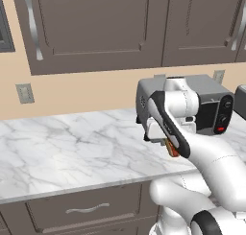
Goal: Store the hot dog in the freezer for long-term storage. Close the freezer door after placing the cooked food.
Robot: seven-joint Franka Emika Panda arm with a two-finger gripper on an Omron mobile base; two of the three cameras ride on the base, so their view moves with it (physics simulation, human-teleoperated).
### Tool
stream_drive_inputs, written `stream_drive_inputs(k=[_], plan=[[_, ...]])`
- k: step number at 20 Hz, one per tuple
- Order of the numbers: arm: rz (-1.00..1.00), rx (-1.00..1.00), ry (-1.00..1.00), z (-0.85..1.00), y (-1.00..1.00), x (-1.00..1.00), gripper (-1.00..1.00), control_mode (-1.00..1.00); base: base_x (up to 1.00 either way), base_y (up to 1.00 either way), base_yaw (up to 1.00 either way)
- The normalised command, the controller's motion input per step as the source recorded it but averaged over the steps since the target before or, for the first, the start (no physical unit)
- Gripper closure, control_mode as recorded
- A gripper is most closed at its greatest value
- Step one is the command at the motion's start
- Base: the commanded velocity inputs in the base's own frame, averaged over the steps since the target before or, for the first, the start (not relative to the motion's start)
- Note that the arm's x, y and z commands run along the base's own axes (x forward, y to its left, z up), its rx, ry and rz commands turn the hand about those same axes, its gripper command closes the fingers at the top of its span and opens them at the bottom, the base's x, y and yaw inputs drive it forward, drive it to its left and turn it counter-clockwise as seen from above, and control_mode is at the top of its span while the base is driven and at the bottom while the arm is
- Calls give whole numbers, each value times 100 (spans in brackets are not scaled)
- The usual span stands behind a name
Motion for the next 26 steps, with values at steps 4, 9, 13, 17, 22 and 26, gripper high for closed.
stream_drive_inputs(k=[4, 9, 13, 17, 22, 26], plan=[[-1, 0, 0, 0, 0, -30, 100, -100, 0, 0, 0], [-2, 0, -1, -1, 0, -30, 100, -100, 0, 0, 0], [0, 0, 0, 0, 0, -2, 100, -100, 0, 0, 0], [0, 0, 0, 0, 0, 0, 100, -100, 0, 0, 0], [0, 0, 0, 0, 0, 0, 100, -100, 0, 0, 0], [0, 0, 0, 0, 0, -3, 100, 100, -20, -1, -9]])
